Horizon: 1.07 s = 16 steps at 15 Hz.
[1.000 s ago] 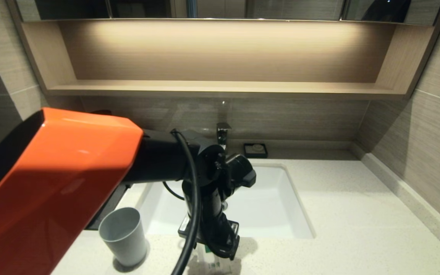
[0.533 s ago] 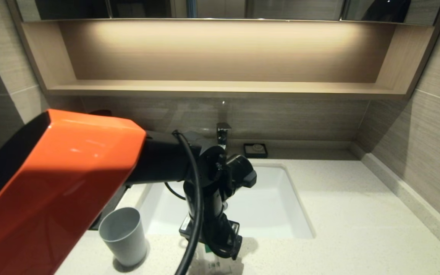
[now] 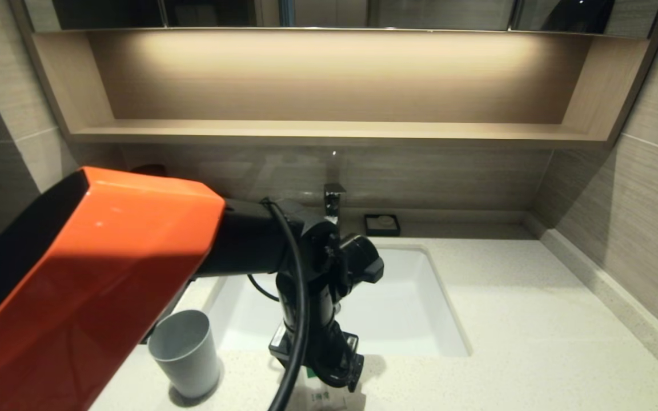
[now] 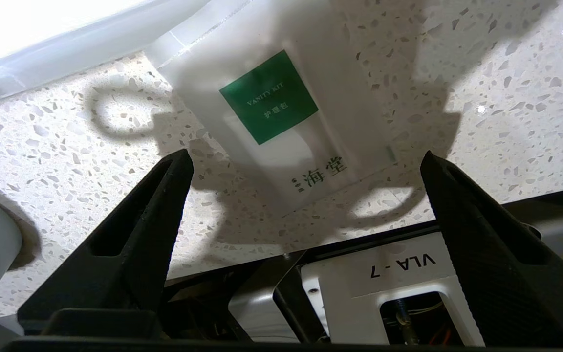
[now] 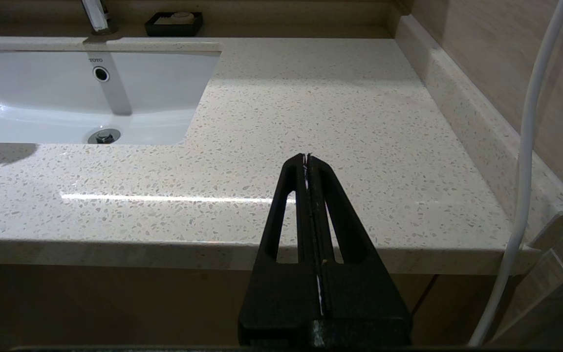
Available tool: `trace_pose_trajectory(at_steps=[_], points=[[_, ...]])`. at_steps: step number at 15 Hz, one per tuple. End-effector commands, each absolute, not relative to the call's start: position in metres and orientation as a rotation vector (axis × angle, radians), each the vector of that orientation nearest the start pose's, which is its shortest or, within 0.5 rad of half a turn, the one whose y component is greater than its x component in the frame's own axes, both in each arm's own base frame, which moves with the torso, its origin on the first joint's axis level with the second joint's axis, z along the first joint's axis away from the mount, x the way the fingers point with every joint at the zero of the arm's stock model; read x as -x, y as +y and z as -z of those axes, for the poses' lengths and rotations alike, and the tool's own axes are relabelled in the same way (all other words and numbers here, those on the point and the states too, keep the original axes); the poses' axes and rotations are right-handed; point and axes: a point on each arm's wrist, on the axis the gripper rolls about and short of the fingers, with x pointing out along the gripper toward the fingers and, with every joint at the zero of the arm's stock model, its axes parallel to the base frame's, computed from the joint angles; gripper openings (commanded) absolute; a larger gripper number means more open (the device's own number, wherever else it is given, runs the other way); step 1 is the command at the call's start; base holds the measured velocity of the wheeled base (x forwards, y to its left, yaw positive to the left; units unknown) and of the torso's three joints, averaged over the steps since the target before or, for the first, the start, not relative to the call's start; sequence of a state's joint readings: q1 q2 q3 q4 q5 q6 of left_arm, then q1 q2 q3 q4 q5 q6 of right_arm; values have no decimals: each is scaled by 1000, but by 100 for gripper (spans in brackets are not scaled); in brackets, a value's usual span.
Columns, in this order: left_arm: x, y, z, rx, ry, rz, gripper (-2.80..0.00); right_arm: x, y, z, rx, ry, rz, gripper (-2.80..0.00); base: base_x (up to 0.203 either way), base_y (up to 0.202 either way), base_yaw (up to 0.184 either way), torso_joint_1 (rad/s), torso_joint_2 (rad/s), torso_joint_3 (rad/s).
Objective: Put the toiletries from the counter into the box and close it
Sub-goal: Pick up the bathroom toiletry
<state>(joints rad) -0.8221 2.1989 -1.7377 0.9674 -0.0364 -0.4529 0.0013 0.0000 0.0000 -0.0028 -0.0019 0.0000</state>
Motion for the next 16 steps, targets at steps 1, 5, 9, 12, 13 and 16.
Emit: trace_pose_trajectory(at_steps=[1,5,9,12,13,16], points=[[-259,-280,-129,-202,1467,369,0,23,0,-75,0,-2,0,-280,0,0,0,0,0,0],[-259,-279,-128,-199,1469,368,0,23,0,-75,0,-2,0,-280,0,0,0,0,0,0],[-261,-281,-121,-210,1484,355,0,23,0,-76,0,-3,0,-280,0,0,0,0,0,0],[-262,-280,-120,-207,1486,351,0,23,0,-76,0,-3,0,-280,0,0,0,0,0,0],[-262,-281,-120,-206,1485,352,0,23,0,-75,0,-2,0,-280,0,0,0,0,0,0],[-262,-281,-119,-209,1483,346,0,23,0,-75,0,-3,0,-280,0,0,0,0,0,0]])
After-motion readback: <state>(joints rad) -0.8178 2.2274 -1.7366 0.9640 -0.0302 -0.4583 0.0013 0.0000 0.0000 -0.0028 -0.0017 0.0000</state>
